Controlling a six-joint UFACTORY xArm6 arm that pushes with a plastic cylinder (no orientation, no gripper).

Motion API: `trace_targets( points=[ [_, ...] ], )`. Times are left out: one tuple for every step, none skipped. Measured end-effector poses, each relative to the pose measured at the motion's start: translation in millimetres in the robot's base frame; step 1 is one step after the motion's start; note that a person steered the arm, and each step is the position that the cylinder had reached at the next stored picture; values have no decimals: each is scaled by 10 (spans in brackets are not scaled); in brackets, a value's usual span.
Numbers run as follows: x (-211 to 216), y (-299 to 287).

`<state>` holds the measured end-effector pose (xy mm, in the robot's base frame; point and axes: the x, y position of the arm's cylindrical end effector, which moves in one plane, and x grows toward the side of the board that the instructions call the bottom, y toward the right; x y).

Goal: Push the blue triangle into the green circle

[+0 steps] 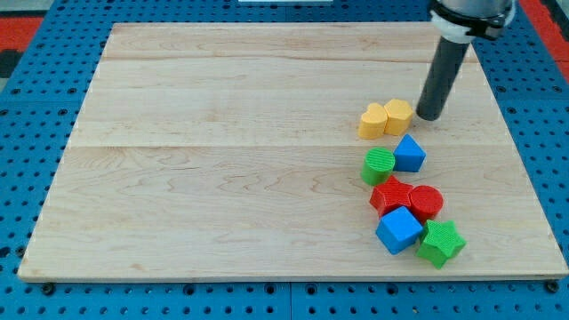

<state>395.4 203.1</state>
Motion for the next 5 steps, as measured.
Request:
trace_targets(
  points=[
    [439,415],
    [518,418],
    [464,301],
    [418,97],
    [429,-107]
  ],
)
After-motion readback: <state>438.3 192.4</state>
